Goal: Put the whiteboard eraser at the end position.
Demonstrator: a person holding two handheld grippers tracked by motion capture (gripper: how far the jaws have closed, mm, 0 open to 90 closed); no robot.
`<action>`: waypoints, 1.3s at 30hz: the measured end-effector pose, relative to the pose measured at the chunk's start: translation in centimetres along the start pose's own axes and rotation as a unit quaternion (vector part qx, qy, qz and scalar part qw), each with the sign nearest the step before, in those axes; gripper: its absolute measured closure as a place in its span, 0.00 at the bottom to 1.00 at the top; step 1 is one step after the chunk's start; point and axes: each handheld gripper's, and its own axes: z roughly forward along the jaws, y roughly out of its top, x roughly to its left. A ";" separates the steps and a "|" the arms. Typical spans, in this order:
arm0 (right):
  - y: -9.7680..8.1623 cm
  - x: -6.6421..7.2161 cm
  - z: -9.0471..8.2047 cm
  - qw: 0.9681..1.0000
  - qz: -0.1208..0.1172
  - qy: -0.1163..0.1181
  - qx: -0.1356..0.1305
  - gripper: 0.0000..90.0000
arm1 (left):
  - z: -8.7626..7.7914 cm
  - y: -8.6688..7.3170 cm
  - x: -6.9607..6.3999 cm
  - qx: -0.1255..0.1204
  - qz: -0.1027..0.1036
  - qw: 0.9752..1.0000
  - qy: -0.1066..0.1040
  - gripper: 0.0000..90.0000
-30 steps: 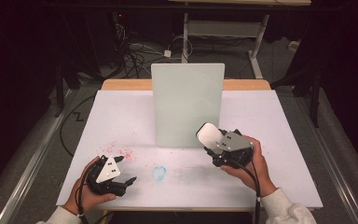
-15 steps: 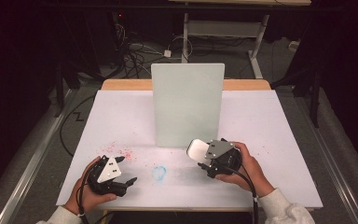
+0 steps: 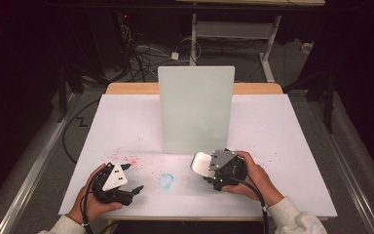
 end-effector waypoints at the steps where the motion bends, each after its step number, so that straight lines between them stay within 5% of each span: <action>1: 0.0 0.1 0.1 1.000 -0.001 0.002 0.004 0.34 | 0.0 0.0 0.0 0.000 0.000 1.000 0.000 0.20; 28: 2.9 2.4 3.5 0.997 -0.056 0.040 0.042 0.34 | 0.1 0.0 -0.1 0.004 0.002 1.000 0.001 0.20; 39: 2.7 2.3 4.2 0.997 -0.043 0.053 0.036 0.34 | 0.1 -0.1 -0.1 0.007 0.005 1.000 0.004 0.19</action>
